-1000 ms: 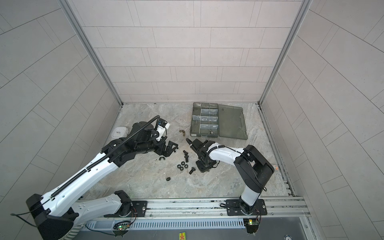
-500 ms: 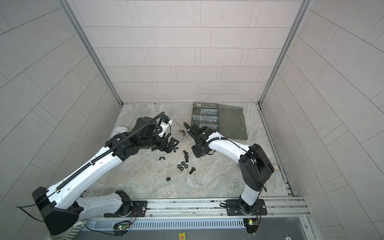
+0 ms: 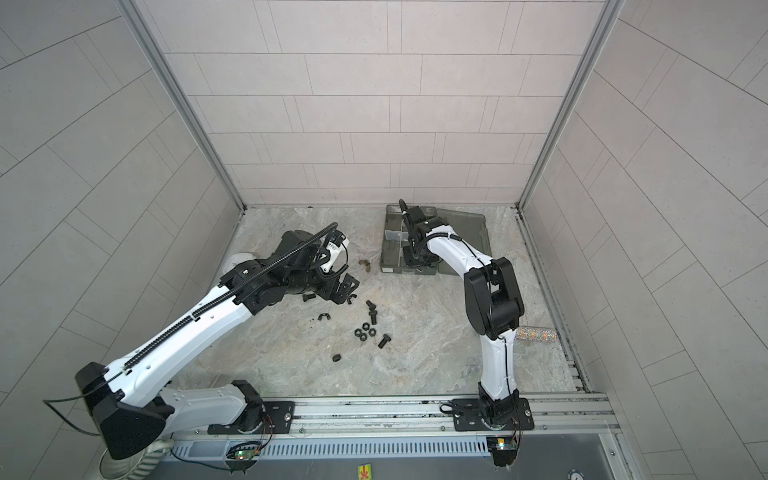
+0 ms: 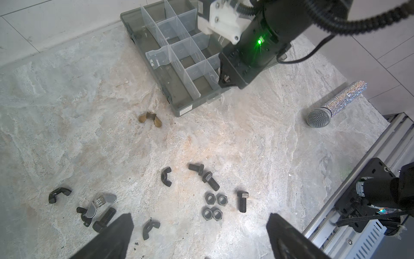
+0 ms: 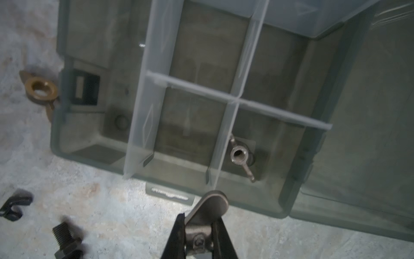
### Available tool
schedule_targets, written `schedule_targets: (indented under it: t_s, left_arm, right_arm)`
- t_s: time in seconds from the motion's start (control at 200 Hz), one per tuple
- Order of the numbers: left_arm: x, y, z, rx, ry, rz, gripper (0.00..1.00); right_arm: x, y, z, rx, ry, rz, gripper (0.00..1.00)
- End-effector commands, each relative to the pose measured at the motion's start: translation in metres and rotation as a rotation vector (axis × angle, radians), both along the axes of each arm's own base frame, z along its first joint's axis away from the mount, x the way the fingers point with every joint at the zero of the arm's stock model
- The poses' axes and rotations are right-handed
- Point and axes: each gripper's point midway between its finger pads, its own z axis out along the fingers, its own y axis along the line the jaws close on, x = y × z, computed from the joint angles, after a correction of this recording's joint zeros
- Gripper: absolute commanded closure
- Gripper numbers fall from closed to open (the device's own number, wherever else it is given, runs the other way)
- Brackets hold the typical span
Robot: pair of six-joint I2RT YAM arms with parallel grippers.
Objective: Sort the screws and nuts into containers
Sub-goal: 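Carry the silver wing nut into a box compartment and open the right gripper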
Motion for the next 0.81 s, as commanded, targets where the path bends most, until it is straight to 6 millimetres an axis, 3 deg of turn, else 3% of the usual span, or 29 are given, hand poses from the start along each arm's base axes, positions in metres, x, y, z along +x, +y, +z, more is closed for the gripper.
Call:
schedule_targets:
  t_s: [0.0,0.245,0.34,0.405,0.685,0.801]
  left_arm:
    - [0.007,0.001,0.009,-0.008,-0.012,0.020,0.00]
    - [0.015,0.003,0.006,-0.003,0.007,0.032,0.00]
    - [0.018,0.003,0.006,-0.008,0.017,0.032,0.00]
    - [0.020,0.002,0.005,-0.004,0.023,0.030,0.00]
    - [0.023,0.004,0.005,-0.012,0.030,0.038,0.00]
    - [0.022,0.005,0.008,-0.021,0.024,0.039,0.00]
  right_arm:
    - [0.012,-0.006,0.000,0.017,0.014,-0.034,0.92]
    - [0.033,-0.023,-0.024,0.025,0.046,-0.093,0.90]
    - [0.035,-0.028,-0.028,0.022,0.052,-0.107,0.78]
    - [0.036,-0.030,-0.024,0.015,0.040,-0.107,0.72]
    - [0.027,-0.034,-0.010,0.004,0.021,-0.103,0.71]
    - [0.022,-0.035,0.007,-0.011,-0.012,-0.094,0.70]
